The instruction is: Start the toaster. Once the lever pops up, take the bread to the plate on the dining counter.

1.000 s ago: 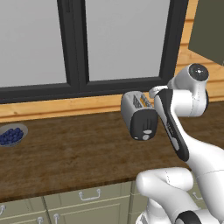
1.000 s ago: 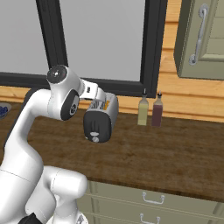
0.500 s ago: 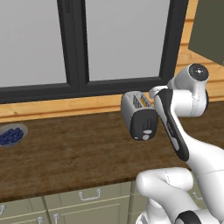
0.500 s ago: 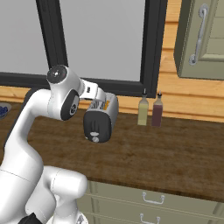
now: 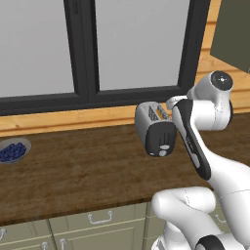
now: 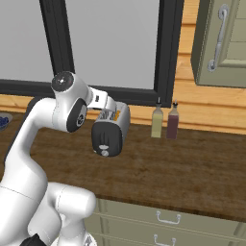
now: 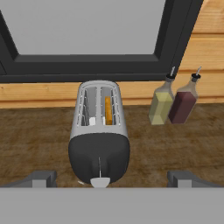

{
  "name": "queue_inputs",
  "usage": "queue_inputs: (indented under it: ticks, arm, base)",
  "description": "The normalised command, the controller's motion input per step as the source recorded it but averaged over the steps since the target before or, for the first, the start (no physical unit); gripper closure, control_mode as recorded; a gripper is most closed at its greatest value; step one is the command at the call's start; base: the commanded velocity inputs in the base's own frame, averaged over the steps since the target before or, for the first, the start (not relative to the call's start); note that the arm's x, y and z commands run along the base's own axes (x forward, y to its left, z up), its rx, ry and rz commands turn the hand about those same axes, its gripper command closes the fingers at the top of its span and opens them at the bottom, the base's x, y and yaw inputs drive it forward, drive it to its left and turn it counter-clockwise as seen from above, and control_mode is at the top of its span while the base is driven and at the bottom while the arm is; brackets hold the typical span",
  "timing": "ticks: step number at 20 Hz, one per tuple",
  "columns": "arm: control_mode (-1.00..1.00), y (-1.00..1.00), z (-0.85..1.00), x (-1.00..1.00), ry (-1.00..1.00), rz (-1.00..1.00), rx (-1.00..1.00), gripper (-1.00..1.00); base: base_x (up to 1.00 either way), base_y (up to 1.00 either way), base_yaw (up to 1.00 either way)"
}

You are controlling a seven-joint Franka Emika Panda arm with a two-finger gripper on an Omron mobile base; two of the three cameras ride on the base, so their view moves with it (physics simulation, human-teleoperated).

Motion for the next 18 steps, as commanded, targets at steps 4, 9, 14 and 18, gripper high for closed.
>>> queue_inputs:
  ticks: [4, 9, 14, 18]
  arm:
    - [-1.0, 0.0, 0.0, 0.0, 0.0, 0.0, 0.0, -1.0]
    - [-1.0, 0.0, 0.0, 0.0, 0.0, 0.0, 0.0, -1.0]
    - [-1.0, 0.0, 0.0, 0.0, 0.0, 0.0, 0.0, -1.0]
    - [-1.0, 0.0, 0.0, 0.0, 0.0, 0.0, 0.0, -1.0]
  base:
    - [0.0, 0.0, 0.0]
    - [0.0, 0.0, 0.0]
    - [0.0, 0.0, 0.0]
    - [0.0, 0.0, 0.0]
